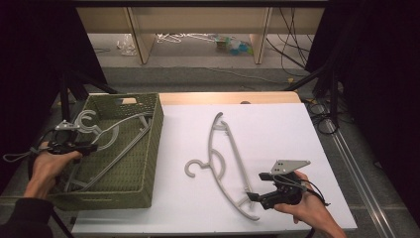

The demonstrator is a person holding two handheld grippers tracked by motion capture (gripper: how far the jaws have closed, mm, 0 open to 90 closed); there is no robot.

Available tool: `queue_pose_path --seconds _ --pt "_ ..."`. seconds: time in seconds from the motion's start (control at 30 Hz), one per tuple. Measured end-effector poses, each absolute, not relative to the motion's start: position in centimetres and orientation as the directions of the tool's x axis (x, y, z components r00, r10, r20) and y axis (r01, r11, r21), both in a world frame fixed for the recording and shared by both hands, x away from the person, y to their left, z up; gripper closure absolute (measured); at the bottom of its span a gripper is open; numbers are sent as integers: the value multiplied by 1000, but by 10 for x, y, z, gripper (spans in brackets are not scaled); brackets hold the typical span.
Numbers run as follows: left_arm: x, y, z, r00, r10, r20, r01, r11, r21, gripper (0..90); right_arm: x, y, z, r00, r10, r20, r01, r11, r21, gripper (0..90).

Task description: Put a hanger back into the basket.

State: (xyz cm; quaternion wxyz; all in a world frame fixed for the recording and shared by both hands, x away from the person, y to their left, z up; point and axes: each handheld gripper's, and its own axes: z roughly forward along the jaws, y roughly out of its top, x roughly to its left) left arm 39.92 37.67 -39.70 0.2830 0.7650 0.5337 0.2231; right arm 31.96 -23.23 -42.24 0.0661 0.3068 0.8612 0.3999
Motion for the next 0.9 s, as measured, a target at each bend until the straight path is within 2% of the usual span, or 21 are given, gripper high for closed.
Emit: queue_pose_path --seconds 0.07,0.13,0.23,0.3,0.47,0.67,0.9 --pt "394 378 -393 328 944 39 676 -263 688 590 319 -232 -422 -799 586 139 485 490 724 208" --pt "388 376 -388 319 947 43 659 -254 708 526 319 -231 -423 -802 583 129 474 490 732 208" --pt "374 368 -379 337 940 47 614 -257 746 490 319 -230 -423 -797 590 128 476 484 734 207" --pt "366 359 -374 318 948 16 572 -205 794 427 319 -230 -424 -793 594 134 484 482 730 206" --pt "342 328 -364 338 941 -16 498 -164 851 381 319 -229 -424 -793 594 136 480 471 740 204" --pt "320 292 -362 451 891 -44 411 -163 897 327 320 -229 -425 -785 608 121 468 452 760 200" --pt "302 253 -368 547 835 -55 358 -174 917 235 320 -229 -425 -766 630 124 473 423 773 197"
